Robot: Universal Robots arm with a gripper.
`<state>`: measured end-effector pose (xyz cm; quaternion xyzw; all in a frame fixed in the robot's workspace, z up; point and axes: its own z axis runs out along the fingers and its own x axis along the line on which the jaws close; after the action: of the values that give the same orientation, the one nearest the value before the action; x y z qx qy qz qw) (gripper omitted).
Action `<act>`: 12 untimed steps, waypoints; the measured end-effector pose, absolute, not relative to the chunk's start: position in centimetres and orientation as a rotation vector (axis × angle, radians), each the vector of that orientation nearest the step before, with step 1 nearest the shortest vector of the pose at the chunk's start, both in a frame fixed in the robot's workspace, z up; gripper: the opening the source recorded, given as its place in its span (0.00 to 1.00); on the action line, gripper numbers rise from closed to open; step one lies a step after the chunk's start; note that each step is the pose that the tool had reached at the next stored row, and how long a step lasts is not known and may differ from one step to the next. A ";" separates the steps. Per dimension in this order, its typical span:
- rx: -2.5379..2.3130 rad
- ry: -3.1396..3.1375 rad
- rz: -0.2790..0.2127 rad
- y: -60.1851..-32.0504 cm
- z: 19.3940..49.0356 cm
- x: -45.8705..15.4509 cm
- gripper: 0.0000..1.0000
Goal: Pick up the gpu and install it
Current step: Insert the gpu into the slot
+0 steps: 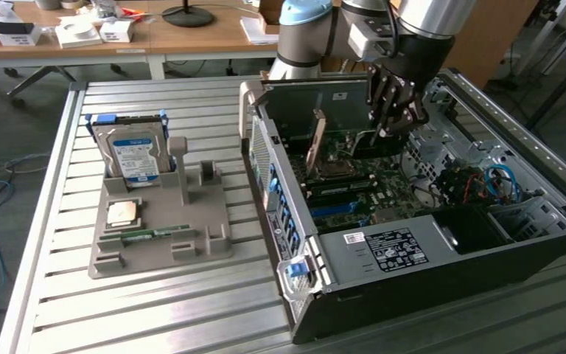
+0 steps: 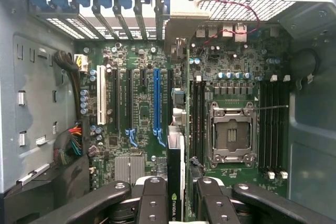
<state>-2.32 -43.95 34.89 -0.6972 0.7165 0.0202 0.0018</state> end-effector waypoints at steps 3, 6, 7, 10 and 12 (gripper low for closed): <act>-2.188 2.248 0.064 -44.0 34.8 -2.3 0.26; -2.188 2.248 0.064 -43.9 34.8 -2.3 0.26; -2.188 2.248 0.064 -43.9 34.7 -2.3 0.26; -2.188 2.248 0.064 -43.9 34.6 -2.3 0.26; -2.188 2.248 0.064 -44.0 34.5 -2.3 0.26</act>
<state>-2.32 -43.95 34.51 -0.6973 0.7165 0.0203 0.0019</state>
